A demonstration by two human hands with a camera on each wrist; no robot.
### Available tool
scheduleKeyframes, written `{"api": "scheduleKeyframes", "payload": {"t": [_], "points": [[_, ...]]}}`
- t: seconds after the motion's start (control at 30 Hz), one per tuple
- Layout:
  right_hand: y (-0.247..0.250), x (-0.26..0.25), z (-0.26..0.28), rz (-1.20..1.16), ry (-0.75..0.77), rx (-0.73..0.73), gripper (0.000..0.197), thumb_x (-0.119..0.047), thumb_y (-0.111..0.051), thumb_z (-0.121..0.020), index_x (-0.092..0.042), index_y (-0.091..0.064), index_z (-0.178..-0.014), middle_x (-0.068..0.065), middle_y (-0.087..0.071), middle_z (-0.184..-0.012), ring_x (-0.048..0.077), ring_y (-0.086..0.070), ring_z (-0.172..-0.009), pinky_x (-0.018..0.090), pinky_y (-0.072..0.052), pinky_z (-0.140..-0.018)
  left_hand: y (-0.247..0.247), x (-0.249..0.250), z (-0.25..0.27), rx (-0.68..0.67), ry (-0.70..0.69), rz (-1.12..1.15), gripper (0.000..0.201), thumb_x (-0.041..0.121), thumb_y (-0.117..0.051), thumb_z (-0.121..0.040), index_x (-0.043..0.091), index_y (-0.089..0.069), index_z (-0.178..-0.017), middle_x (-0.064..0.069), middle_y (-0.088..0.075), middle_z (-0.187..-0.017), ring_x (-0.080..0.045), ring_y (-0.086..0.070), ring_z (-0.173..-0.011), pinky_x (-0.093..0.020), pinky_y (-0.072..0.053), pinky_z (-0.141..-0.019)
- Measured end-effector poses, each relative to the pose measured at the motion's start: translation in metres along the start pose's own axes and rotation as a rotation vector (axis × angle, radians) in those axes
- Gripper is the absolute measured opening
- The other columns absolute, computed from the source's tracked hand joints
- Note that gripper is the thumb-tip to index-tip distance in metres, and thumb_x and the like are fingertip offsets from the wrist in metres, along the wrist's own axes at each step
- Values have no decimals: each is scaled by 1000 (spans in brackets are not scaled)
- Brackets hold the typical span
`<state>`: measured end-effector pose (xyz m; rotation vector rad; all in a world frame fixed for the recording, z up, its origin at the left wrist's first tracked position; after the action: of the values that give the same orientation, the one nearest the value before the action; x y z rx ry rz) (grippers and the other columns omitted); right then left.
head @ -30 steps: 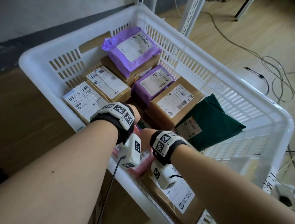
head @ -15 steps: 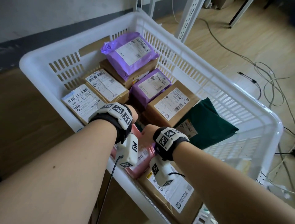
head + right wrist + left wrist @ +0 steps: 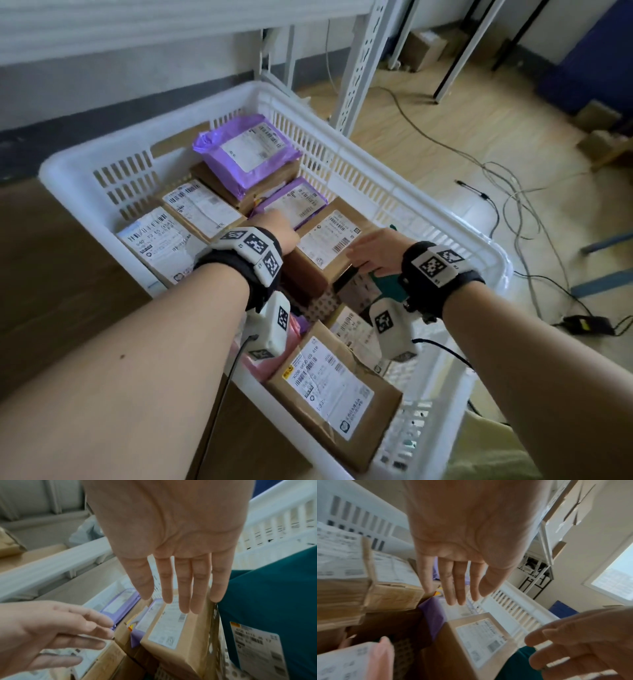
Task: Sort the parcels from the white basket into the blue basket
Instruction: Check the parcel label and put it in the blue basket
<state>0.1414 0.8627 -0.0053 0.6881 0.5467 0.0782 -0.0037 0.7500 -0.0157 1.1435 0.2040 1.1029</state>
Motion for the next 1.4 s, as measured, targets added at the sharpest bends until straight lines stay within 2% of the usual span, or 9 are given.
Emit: {"api": "scheduleKeyframes", "payload": {"t": [0.27,0.43,0.53,0.67,0.8,1.03,1.17,1.27,1.4], "points": [[30,16,27,-174,37,116,6,-22,-62,-90,-20,-67,-93,6,-72,-103,17,-67,-100,30,-54,-87,32,61,44,162,-216,83,22,21,-46,-92,27,-62,-106,5,-62,-117,-17,-54,-97,-25,-36,-76],[26,27,20,-267,-29,125,20,-13,-58,-90,-7,-68,-106,12,-70,-107,23,-67,-102,32,-52,-90,30,49,28,115,-170,119,13,19,-52,-87,23,-62,-95,0,-64,-113,-21,-57,-105,-31,-46,-94],[16,33,1,-343,-98,74,20,-7,-52,-90,-11,-64,-105,11,-57,-79,20,-56,-68,25,-45,-63,21,34,10,50,-96,94,27,12,-54,-85,23,-44,-63,-1,-52,-80,-17,-52,-77,-23,-43,-72],[4,47,-30,-430,-199,49,30,-3,-48,-90,-14,-38,-65,4,-38,-59,12,-36,-35,14,-29,-36,5,27,-18,-33,-34,125,41,8,-55,-85,26,-31,-57,5,-32,-62,-9,-28,-56,-19,-21,-52],[-18,60,-61,-433,-257,23,28,-20,-60,-89,-13,-48,-65,4,-51,-65,17,-48,-51,25,-42,-47,-16,24,-45,-100,6,153,13,13,-57,-86,6,-67,-83,-19,-65,-94,-33,-57,-96,-26,-38,-68],[-59,72,-92,-665,-312,-76,62,-55,-77,-63,-11,-57,-101,11,-61,-104,29,-65,-88,46,-55,-86,-55,14,-72,-169,129,233,52,25,-63,-84,4,-50,-130,-12,-56,-127,-28,-54,-116,-32,-44,-98],[-50,71,-91,-861,-294,-41,67,-54,-75,-54,-6,-63,-99,12,-60,-81,28,-58,-62,43,-51,-77,-55,12,-70,-199,164,349,55,36,-66,-79,4,-57,-123,-12,-59,-121,-28,-56,-105,-28,-44,-82],[-41,65,-71,-1046,-268,-69,32,-41,-64,-81,-10,-61,-78,8,-61,-57,21,-57,-46,34,-47,-68,-45,14,-62,-217,167,514,60,41,-67,-67,7,-60,-116,-12,-64,-116,-27,-61,-103,-33,-50,-89],[-28,50,-48,-1151,-192,-98,29,-40,-65,-80,-14,-60,-93,10,-64,-92,25,-60,-77,30,-47,-68,-29,19,-41,-261,144,692,37,49,-62,-69,18,-65,-89,-11,-67,-107,-28,-64,-100,-42,-49,-96]]}}
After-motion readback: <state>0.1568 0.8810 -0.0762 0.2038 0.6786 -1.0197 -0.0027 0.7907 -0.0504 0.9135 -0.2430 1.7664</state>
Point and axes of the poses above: each hand's wrist, its own z-axis away from the middle knuckle, its own y-axis out of the back of the hand, x = y × z, the point moved 8 cm from there along -z, towards the middle knuckle
